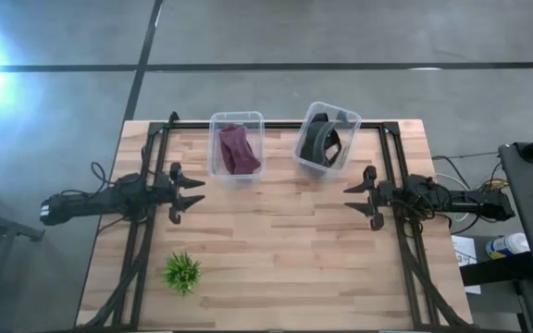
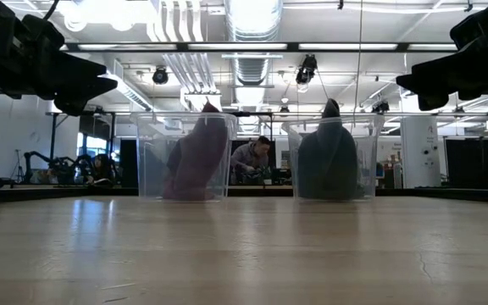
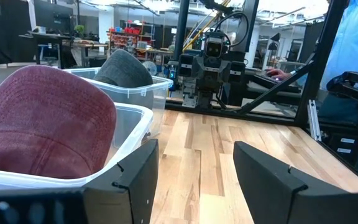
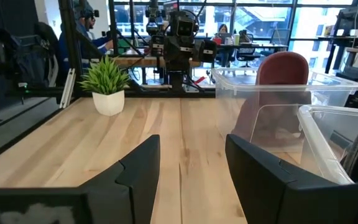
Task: Pick & Place hat
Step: Return to Home Position
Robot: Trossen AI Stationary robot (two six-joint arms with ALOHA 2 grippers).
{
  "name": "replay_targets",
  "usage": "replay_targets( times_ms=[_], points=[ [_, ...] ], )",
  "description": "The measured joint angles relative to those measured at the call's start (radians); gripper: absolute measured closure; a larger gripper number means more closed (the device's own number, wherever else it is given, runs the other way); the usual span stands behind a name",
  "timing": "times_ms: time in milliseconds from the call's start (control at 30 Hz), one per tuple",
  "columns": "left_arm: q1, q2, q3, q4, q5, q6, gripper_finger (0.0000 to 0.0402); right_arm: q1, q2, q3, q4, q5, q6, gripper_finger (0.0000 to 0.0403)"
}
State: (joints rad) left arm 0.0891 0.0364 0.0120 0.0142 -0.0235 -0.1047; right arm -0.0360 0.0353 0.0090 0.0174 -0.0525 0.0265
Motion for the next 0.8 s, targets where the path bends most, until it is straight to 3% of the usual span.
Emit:
replay_targets(
  times_ms=[800],
  points=[
    [0.000, 0.000, 0.000, 0.000, 0.000, 0.000, 0.0199, 0.000, 0.000, 0.000, 0.000, 0.000, 0.000, 0.0224]
  ],
)
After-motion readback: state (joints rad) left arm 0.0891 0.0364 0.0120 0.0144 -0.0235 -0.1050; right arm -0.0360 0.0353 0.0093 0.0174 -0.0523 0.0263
